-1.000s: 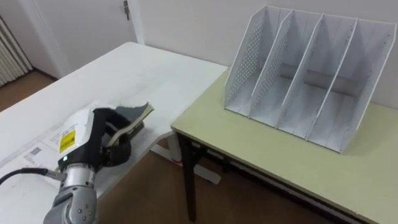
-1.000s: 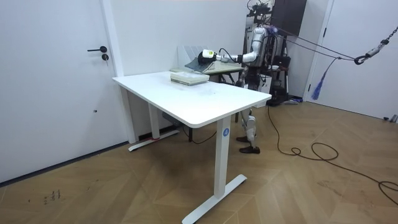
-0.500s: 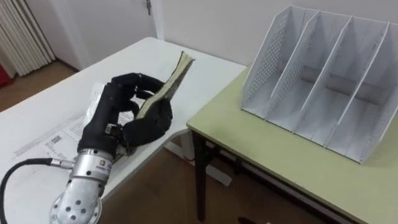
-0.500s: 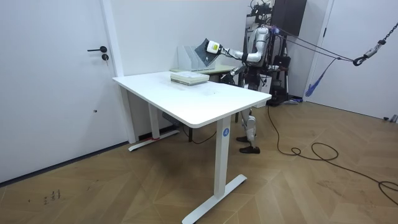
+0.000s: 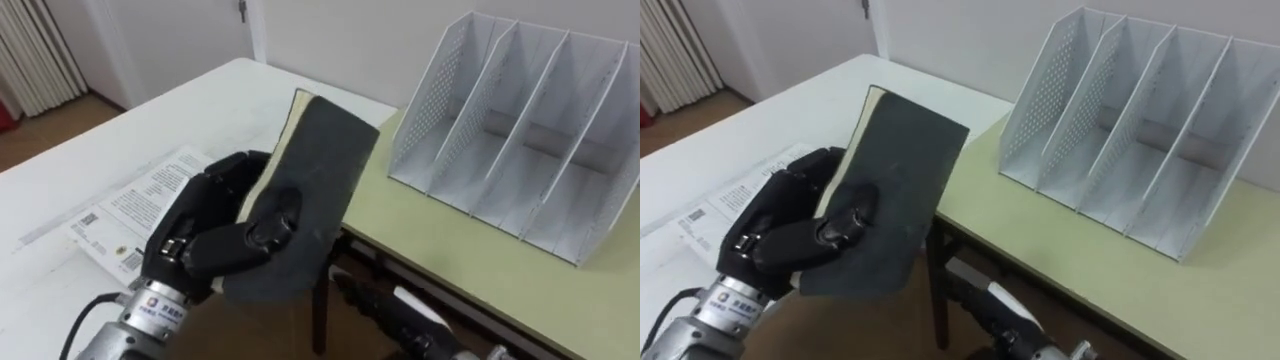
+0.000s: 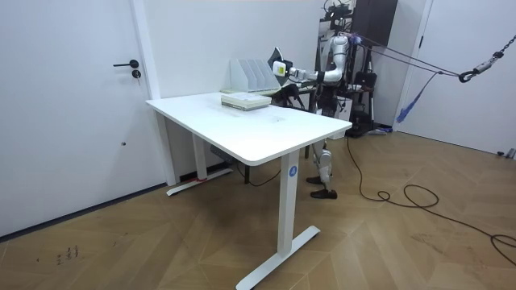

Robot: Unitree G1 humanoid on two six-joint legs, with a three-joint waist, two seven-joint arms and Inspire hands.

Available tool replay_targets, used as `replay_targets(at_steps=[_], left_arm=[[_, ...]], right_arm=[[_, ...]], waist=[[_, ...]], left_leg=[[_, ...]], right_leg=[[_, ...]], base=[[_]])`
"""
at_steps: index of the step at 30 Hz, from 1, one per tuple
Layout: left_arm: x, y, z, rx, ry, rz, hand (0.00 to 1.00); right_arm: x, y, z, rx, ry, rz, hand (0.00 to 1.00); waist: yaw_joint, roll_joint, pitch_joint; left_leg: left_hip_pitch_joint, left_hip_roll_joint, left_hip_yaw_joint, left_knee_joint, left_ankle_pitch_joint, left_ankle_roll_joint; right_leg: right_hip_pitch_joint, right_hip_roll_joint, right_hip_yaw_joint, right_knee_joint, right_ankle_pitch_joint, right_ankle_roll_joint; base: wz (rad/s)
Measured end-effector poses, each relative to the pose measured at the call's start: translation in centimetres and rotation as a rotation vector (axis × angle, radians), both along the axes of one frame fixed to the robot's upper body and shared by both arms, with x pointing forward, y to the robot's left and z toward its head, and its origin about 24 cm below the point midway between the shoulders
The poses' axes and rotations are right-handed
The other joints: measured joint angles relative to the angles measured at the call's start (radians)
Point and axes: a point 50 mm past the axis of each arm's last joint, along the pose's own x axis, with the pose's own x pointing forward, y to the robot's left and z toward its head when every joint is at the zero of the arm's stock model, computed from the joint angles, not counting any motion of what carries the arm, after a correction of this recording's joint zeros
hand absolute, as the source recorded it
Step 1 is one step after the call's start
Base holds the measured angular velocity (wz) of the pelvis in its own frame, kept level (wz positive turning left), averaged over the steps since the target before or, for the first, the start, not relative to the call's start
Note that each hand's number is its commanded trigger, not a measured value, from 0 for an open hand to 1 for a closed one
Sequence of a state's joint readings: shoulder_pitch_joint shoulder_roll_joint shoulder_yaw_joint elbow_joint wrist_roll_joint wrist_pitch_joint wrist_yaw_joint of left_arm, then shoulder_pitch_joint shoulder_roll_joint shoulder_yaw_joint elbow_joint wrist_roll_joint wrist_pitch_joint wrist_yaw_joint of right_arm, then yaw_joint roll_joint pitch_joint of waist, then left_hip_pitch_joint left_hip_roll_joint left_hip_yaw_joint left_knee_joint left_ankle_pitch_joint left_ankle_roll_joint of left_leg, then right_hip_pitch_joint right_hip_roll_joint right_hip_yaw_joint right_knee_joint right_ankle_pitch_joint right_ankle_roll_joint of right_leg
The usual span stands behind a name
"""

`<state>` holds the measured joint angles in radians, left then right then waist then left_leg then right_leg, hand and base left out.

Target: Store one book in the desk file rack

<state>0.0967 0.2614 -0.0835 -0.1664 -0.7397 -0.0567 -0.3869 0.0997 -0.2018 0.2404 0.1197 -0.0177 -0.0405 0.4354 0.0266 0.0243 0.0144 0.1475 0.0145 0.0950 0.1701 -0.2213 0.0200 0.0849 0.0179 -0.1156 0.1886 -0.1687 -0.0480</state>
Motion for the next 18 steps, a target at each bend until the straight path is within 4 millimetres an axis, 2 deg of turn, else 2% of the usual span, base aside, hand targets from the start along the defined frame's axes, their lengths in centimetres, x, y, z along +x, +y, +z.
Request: replay_targets(at_steps=[4, 9, 15, 18], left_arm=[[-0.3, -0.5, -0.1, -0.033, -0.012, -0.122, 1.0], [-0.6, -0.6, -0.3, -0.113, -0.004, -0.244, 1.0], [-0.7, -0.3, -0.7, -0.137, 0.004, -0.309, 1.0], [-0.8, -0.5, -0.7, -0.138, -0.005, -0.358, 1.0]], right_arm=[[0.5, -0.8, 1.1, 0.256, 0.038, -0.044, 0.0], [0.8, -2.2, 2.0, 0.483, 0.07, -0.088, 0.0], [0.6, -2.0, 2.5, 0.661, 0.102, -0.041, 0.0], [0.6, -1.7, 3.1, 0.757, 0.094, -0.011, 0.0]], waist=[[0.004, -0.005, 0.001], [0.006, -0.01, -0.0002], [0.01, -0.011, -0.0009], [0.01, -0.004, -0.0007]], left_leg=[[-0.003, 0.001, 0.008, 0.0, 0.0, 0.0], [-0.013, 0.002, 0.01, 0.004, 0.0, 0.0], [-0.018, 0.005, 0.01, 0.019, 0.0, -0.001], [-0.019, 0.005, 0.011, 0.021, -0.001, -0.001]], right_leg=[[-0.006, -0.001, 0.004, 0.002, 0.0, 0.0], [-0.021, -0.001, 0.007, 0.017, -0.003, -0.001], [-0.019, 0.001, 0.005, 0.017, -0.002, -0.004], [-0.024, 0.0, 0.004, 0.016, -0.002, -0.004]], base=[[-0.03], [-0.01], [0.0], [0.0]])
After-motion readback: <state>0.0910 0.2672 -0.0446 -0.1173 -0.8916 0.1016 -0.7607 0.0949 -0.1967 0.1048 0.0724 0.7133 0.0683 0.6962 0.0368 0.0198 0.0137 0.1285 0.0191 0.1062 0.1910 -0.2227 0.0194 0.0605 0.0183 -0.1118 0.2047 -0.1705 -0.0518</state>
